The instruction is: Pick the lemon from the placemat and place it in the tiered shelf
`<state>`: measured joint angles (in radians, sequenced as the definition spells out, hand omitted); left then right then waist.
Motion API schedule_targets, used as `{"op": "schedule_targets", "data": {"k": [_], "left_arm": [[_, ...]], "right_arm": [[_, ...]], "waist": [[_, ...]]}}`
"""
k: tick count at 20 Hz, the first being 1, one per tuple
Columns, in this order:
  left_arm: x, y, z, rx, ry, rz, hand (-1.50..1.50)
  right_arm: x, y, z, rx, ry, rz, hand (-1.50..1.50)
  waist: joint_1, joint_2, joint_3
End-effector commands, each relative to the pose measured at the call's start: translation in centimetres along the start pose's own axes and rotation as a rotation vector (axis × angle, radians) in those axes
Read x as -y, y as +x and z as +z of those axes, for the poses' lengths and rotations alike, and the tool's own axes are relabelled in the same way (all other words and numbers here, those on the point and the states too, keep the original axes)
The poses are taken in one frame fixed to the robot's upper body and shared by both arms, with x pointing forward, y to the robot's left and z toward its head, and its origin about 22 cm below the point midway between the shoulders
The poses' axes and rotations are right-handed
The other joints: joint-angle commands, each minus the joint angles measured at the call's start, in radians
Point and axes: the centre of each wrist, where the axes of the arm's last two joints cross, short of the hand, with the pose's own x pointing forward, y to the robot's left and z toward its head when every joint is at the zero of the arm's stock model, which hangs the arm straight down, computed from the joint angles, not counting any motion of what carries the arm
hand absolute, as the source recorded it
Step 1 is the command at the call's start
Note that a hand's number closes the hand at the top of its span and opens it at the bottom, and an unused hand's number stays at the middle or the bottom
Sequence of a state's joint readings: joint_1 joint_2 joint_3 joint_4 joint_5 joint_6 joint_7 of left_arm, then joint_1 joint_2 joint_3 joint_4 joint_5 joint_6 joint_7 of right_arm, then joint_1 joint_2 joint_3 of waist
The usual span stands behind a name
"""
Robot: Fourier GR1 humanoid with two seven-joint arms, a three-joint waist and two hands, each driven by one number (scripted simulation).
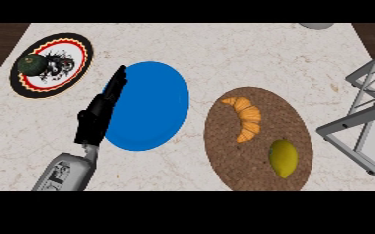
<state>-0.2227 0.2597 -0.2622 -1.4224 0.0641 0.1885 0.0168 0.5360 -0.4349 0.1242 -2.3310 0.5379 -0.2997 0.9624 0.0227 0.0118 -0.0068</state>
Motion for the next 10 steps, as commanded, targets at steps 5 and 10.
{"op": "schedule_targets", "data": {"k": [5,10], "left_arm": [[-1.2,0.0,-0.3,0.009,-0.003,0.005,0.00],[-0.6,-1.3,-0.5,-0.015,0.016,0.008,0.00]], "right_arm": [[1.6,5.9,2.3,-0.079,-0.006,0.146,-1.50],[-1.0,7.2,2.4,-0.062,0.007,0.131,-1.50]], "waist": [[0.002,-0.005,0.001],[-0.016,-0.009,0.002]]}}
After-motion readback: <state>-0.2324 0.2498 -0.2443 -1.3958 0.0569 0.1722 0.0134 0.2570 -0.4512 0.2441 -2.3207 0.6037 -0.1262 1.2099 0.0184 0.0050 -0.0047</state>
